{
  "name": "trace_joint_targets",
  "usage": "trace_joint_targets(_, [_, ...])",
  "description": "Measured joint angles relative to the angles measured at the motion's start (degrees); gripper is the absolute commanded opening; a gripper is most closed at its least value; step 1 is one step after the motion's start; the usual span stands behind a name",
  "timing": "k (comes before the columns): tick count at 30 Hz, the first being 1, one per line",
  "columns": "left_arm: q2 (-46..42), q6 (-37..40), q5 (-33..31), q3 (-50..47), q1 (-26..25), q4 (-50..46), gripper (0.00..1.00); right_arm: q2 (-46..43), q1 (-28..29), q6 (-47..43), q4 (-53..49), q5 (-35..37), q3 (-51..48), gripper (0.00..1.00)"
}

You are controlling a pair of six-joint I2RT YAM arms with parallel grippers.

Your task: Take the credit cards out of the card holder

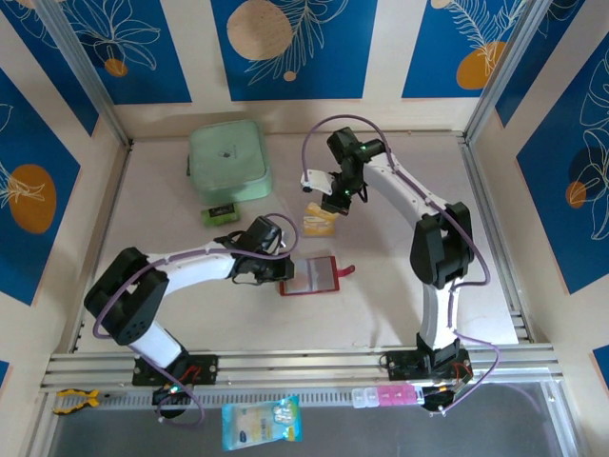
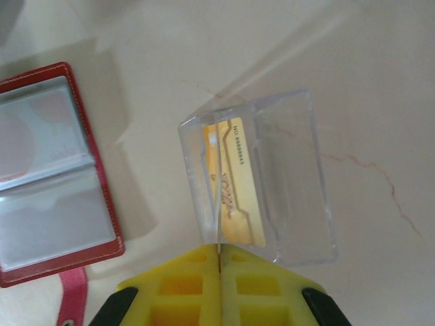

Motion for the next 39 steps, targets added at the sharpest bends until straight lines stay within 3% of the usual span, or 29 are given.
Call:
trace_joint_targets(14, [-1.3, -0.2, -2.4, -0.9, 0.7, -1.1, 0.11, 8.3, -0.9, -4.0, -3.3, 0.1, 4.3, 0.00])
trace_joint_targets(20, [-2.3, -0.2, -2.6, -1.7, 1.2, -1.6, 0.11, 10.1, -0.9, -3.8, -3.7, 0.2, 4.3, 0.17])
trace_joint_targets(25, [-2.4, -0.2, -2.6, -1.8, 1.3, -1.6, 0.11, 10.0, -0.9, -1.8, -2.6, 1.1, 4.3, 0.20])
trace_joint_targets(34, [-2.4, -0.2, -2.6, -1.8, 1.5, -1.6, 0.10, 1.3, -0.1, 7.6, 3.4, 2.9, -4.9, 0.16])
trace_joint_targets(39, [-2.4, -0.2, -2.6, -1.8, 1.8, -1.5, 0.09, -5.6, 2.4, 20.5, 8.2, 1.5, -11.5, 0.13])
